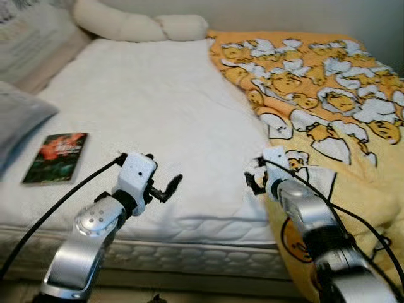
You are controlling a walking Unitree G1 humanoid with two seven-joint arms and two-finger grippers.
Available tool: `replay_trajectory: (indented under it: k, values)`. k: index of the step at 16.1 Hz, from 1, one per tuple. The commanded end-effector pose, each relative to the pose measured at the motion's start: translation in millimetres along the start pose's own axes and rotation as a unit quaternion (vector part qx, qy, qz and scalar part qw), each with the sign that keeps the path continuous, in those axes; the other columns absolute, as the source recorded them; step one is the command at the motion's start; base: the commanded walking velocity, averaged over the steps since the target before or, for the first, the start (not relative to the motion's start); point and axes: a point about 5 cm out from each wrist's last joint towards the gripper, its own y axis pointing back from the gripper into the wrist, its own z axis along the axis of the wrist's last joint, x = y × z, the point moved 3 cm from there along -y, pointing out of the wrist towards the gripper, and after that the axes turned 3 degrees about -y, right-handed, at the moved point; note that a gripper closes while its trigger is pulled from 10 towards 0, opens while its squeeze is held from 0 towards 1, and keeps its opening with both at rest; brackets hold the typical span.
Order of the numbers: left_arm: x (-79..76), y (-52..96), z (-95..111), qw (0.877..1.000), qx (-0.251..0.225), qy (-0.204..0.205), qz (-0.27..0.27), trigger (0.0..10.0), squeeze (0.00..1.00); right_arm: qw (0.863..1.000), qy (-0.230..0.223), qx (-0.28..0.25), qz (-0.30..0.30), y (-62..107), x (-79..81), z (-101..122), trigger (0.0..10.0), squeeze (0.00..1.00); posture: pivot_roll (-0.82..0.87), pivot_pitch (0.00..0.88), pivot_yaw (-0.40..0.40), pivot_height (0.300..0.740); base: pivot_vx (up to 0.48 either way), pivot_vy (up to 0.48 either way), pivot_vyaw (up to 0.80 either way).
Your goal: Clean up the room
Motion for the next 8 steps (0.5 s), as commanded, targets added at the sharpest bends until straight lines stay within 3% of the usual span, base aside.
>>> replay_trajectory:
  k: [1, 2, 3, 4, 6, 7, 8]
  values:
    - [-4.0, -2.3, 0, 1.0, 0.007, -0.002, -0.025, 10.0, 0.73, 1.0, 0.017, 0.008, -0.008, -2.5, -3.6, -1, 10.0, 1.0, 0.07, 0.0, 0.015, 0.74, 0.0, 0.0, 0.0]
    - [-7.0, -2.2, 0, 0.999, 0.012, -0.011, -0.049, 10.0, 0.72, 0.999, 0.034, 0.022, -0.019, -5.8, -7.6, -1, 10.0, 1.0, 0.07, 0.0, 0.017, 0.74, 0.0, 0.0, 0.0]
    - [-9.0, -1.3, 0, 0.998, 0.017, -0.012, -0.065, 10.0, 0.72, 0.998, 0.05, 0.035, -0.03, -7.7, -11.2, -1, 10.0, 0.93, 0.07, 0.0, 0.021, 0.74, 0.0, 0.0, 0.0]
    - [-11.0, 0.1, -1, 0.997, 0.022, -0.012, -0.08, 10.0, 0.72, 0.996, 0.063, 0.048, -0.037, -9.3, -13.6, -3, 10.0, 0.0, 0.07, 0.0, 0.026, 0.74, 0.0, 0.0, 0.0]
    - [-15.3, 2.0, -3, 0.994, 0.03, -0.017, -0.1, 10.0, 0.72, 0.993, 0.079, 0.072, -0.043, -10.5, -14.9, -12, 10.0, 0.0, 0.07, 0.0, 0.028, 0.74, 0.0, 0.0, 0.0]
    - [-16.9, 2.7, -4, 0.994, 0.033, -0.018, -0.105, 10.0, 0.71, 0.992, 0.086, 0.083, -0.049, -10.2, -16.1, -18, 6.0, 0.0, 0.07, 0.0, 0.029, 0.74, 0.0, 0.0, 0.0]
    - [-17.9, 3.1, -4, 0.993, 0.034, -0.018, -0.109, 10.0, 0.72, 0.991, 0.086, 0.091, -0.053, -10.0, -17.5, -24, 0.7, 0.0, 0.08, 0.0, 0.029, 0.74, 0.0, 0.0, 0.0]
